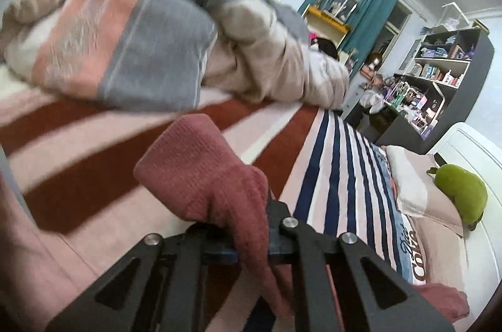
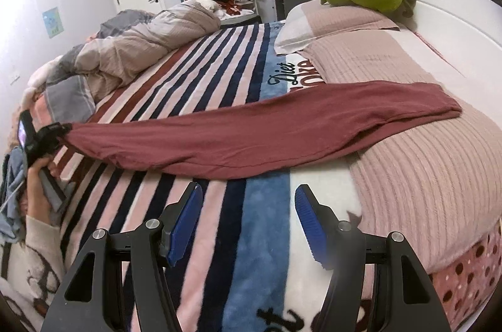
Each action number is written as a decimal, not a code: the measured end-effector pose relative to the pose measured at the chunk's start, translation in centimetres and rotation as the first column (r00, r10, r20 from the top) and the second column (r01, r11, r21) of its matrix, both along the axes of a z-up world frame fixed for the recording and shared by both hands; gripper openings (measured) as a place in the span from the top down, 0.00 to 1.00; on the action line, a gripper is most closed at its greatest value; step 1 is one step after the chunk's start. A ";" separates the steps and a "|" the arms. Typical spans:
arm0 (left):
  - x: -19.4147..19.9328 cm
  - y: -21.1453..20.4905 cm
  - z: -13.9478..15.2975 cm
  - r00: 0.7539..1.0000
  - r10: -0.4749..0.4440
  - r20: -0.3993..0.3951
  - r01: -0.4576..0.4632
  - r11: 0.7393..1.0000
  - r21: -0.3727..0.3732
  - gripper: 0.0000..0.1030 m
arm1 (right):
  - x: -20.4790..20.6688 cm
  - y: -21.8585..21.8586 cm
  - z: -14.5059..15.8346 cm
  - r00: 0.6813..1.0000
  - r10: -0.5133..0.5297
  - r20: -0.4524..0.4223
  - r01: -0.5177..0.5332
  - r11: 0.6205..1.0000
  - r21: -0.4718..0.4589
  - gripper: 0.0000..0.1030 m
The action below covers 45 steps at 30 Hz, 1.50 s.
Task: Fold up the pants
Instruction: 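Lift the pants end with the left gripper and fold it toward the other end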
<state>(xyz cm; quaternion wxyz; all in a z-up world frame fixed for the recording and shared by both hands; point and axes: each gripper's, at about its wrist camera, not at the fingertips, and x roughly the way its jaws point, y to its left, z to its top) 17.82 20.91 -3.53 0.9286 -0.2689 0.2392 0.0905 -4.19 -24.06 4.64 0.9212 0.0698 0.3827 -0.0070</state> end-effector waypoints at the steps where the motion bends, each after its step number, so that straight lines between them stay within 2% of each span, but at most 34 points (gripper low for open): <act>1: -0.1 0.4 0.8 1.000 0.008 0.008 -0.008 1.000 0.016 0.93 | -0.2 0.3 0.1 1.000 0.000 0.000 0.000 1.000 0.003 0.44; 5: -0.6 2.2 3.4 0.997 0.059 0.040 -0.062 0.994 0.086 0.93 | -0.7 1.3 0.4 1.000 0.012 0.007 -0.012 1.000 0.017 0.44; 7: -0.4 2.5 4.1 0.998 0.043 0.036 -0.047 0.993 0.113 0.93 | -0.8 1.8 0.6 1.000 0.021 0.010 -0.022 0.999 0.025 0.44; 11: 0.5 0.2 4.7 0.993 -0.118 0.023 0.113 0.982 0.151 0.93 | -0.8 2.8 0.8 0.999 0.033 0.010 -0.033 0.999 0.016 0.44; 15: 0.5 -5.1 5.9 0.952 -0.302 0.056 0.287 0.941 0.181 0.93 | -0.6 3.3 1.0 0.999 0.037 0.003 -0.037 0.999 0.003 0.44; 17: 0.7 -8.1 7.0 0.920 -0.385 0.077 0.365 0.911 0.194 0.93 | -0.5 3.4 1.2 0.999 0.035 0.004 -0.035 0.999 0.001 0.44; 18: 0.8 -9.9 7.5 0.896 -0.435 0.090 0.412 0.889 0.200 0.93 | -0.5 3.4 1.2 0.999 0.034 0.005 -0.034 0.999 0.001 0.44; 19: 1.0 -11.9 8.0 0.863 -0.496 0.098 0.469 0.858 0.210 0.93 | -0.3 3.4 1.3 0.999 0.031 0.008 -0.031 1.000 0.002 0.44; 20: 1.0 -13.3 8.3 0.843 -0.528 0.102 0.498 0.839 0.219 0.93 | -0.2 3.5 1.3 1.000 0.029 0.011 -0.029 1.000 0.003 0.44; 22: 1.3 -16.9 8.1 0.788 -0.608 0.093 0.574 0.781 0.246 0.93 | -0.1 3.4 1.3 1.000 0.023 0.015 -0.023 1.000 0.005 0.44; 23: 1.3 -18.2 7.8 0.768 -0.635 0.082 0.600 0.759 0.253 0.93 | 0.0 3.3 1.3 1.000 0.019 0.016 -0.019 1.000 0.006 0.44; 25: 1.8 -20.7 6.6 0.729 -0.683 0.046 0.652 0.713 0.258 0.93 | 0.1 3.2 1.2 1.000 0.013 0.016 -0.013 1.000 0.007 0.44; 26: 2.1 -22.3 5.6 0.701 -0.713 0.016 0.684 0.679 0.266 0.93 | 0.2 3.0 1.1 1.000 0.008 0.014 -0.008 1.000 0.005 0.44; 28: 2.5 -24.7 3.9 0.662 -0.749 -0.035 0.727 0.629 0.274 0.93 | 0.4 2.5 0.9 1.000 -0.003 0.012 0.003 1.000 0.004 0.44; 30: 2.7 -26.5 2.5 0.629 -0.773 -0.076 0.761 0.594 0.259 0.93 | 0.6 2.0 0.7 1.000 -0.014 0.013 0.014 1.000 0.008 0.44; 33: 2.4 -29.6 -0.3 0.564 -0.812 -0.149 0.814 0.517 0.264 0.93 | 0.7 1.5 0.2 0.999 -0.033 0.017 0.033 0.999 0.015 0.44; 34: 2.4 -30.6 -1.5 0.532 -0.826 -0.186 0.838 0.482 0.256 0.93 | 0.8 1.3 -0.1 0.999 -0.038 0.018 0.038 0.999 0.018 0.44; 35: 2.2 -31.4 -2.4 0.509 -0.835 -0.210 0.855 0.460 0.241 0.93 | 0.9 1.2 -0.3 0.999 -0.041 0.017 0.041 0.999 0.022 0.44; 38: 2.1 -32.8 -4.4 0.456 -0.848 -0.272 0.887 0.408 0.215 0.93 | 1.2 1.0 -1.2 0.999 -0.047 0.006 0.047 0.998 0.036 0.44; 40: 2.1 -33.1 -4.8 0.446 -0.844 -0.300 0.893 0.394 0.217 0.90 | 1.5 0.9 -1.8 0.999 -0.046 -0.004 0.046 0.998 0.046 0.44; 42: 2.3 -33.2 -4.9 0.429 -0.851 -0.303 0.903 0.390 0.183 0.80 | 1.6 0.9 -2.2 0.999 -0.046 -0.010 0.047 0.998 0.048 0.44; 43: 2.3 -32.9 -4.7 0.420 -0.858 -0.295 0.907 0.389 0.160 0.62 | 1.7 0.9 -2.4 0.999 -0.045 -0.014 0.046 0.998 0.050 0.44; 45: 2.2 -32.1 -3.5 0.414 -0.873 -0.258 0.910 0.393 0.133 0.39 | 2.0 0.9 -2.8 0.999 -0.043 -0.019 0.044 0.998 0.054 0.44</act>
